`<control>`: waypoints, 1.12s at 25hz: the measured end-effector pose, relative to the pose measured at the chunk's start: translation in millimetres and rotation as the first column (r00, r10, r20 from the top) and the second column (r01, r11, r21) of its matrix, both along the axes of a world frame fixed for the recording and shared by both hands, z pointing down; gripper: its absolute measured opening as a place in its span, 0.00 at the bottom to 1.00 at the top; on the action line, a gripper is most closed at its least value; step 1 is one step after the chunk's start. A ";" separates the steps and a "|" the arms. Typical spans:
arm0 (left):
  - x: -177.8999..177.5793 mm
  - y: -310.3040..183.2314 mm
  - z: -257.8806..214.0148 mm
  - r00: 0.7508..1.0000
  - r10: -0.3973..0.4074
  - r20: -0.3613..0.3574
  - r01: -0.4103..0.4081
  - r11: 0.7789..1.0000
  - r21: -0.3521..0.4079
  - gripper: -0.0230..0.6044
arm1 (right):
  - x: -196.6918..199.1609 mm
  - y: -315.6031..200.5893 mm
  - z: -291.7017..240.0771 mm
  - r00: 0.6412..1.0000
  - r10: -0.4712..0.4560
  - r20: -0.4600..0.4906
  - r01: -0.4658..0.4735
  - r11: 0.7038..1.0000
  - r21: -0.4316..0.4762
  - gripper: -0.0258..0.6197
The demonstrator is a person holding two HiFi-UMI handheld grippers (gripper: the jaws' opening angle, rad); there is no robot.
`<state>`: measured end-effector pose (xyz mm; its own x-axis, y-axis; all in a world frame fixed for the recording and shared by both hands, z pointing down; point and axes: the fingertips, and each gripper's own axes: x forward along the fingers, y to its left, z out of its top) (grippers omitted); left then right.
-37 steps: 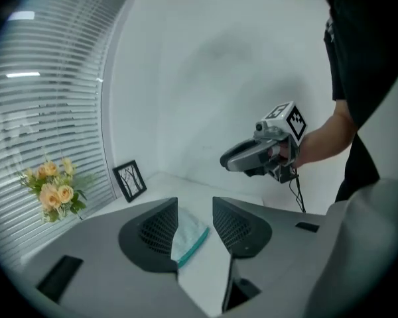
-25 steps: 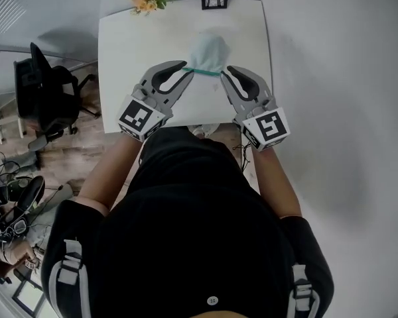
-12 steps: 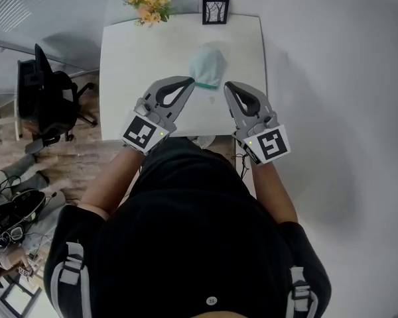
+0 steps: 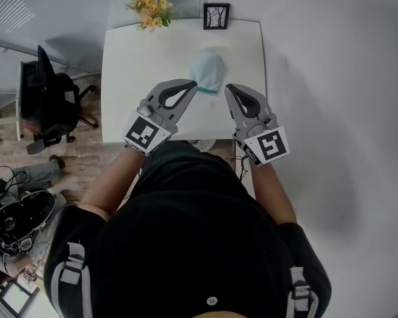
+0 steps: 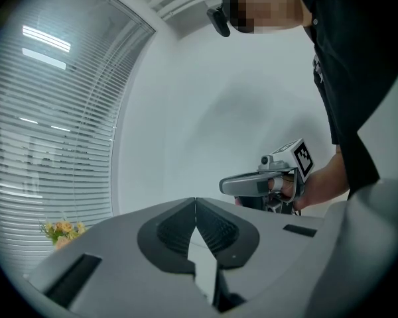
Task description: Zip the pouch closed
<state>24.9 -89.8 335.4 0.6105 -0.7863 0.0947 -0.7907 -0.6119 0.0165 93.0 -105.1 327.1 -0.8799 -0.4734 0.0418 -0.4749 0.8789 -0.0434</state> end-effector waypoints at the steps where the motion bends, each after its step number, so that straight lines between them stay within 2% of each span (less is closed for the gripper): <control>1: 0.5 -1.0 -1.3 1.000 0.001 0.003 -0.001 1.000 0.001 0.05 | 1.1 -1.1 -0.3 1.000 0.002 0.003 -0.002 1.000 -0.002 0.06; 10: 1.3 -3.7 -2.6 1.000 -0.019 0.008 0.019 1.000 0.009 0.05 | 2.0 1.2 2.9 1.000 -0.013 -0.004 0.013 1.000 0.001 0.05; 16: -0.3 -6.9 3.1 1.000 -0.021 0.015 0.021 1.000 -0.016 0.05 | 1.9 -2.5 8.1 1.000 -0.014 -0.007 0.014 1.000 -0.009 0.06; 28: -0.8 -12.8 3.5 1.000 -0.025 0.013 0.025 0.999 -0.021 0.05 | 2.9 -9.5 6.9 1.000 -0.009 -0.010 0.009 1.000 -0.010 0.06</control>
